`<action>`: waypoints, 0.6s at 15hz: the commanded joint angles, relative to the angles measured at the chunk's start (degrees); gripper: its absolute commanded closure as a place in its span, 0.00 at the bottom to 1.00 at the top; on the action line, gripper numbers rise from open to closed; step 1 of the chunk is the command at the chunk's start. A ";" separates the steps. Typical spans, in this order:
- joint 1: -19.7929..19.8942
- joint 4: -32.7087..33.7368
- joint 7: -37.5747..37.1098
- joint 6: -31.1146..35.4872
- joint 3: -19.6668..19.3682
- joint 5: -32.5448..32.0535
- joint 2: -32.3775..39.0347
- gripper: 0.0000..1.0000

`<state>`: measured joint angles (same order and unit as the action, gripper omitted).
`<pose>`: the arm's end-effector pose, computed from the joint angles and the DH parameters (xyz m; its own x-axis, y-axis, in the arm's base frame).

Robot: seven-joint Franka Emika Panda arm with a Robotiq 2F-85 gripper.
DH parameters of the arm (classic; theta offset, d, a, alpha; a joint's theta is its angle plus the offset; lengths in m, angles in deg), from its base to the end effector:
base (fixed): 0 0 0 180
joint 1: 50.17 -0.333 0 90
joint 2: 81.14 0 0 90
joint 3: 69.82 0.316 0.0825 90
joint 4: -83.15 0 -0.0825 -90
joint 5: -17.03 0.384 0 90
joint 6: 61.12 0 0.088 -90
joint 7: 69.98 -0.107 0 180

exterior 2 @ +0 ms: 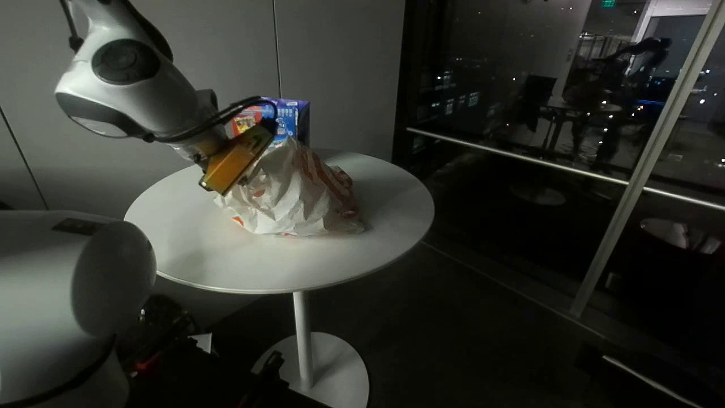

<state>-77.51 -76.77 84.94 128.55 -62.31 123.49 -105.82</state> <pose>0.3162 0.0948 0.3591 0.0533 0.9480 0.3138 0.7518 -0.2449 0.6122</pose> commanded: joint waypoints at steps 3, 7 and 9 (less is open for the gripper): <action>-3.17 3.67 -0.67 5.02 -7.41 -2.81 9.78 0.47; -7.26 3.87 3.39 11.56 -9.61 4.93 10.77 0.17; -11.58 2.67 0.77 15.64 -10.39 4.61 10.74 0.01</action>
<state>-83.08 -73.95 85.73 137.33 -70.99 126.43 -95.31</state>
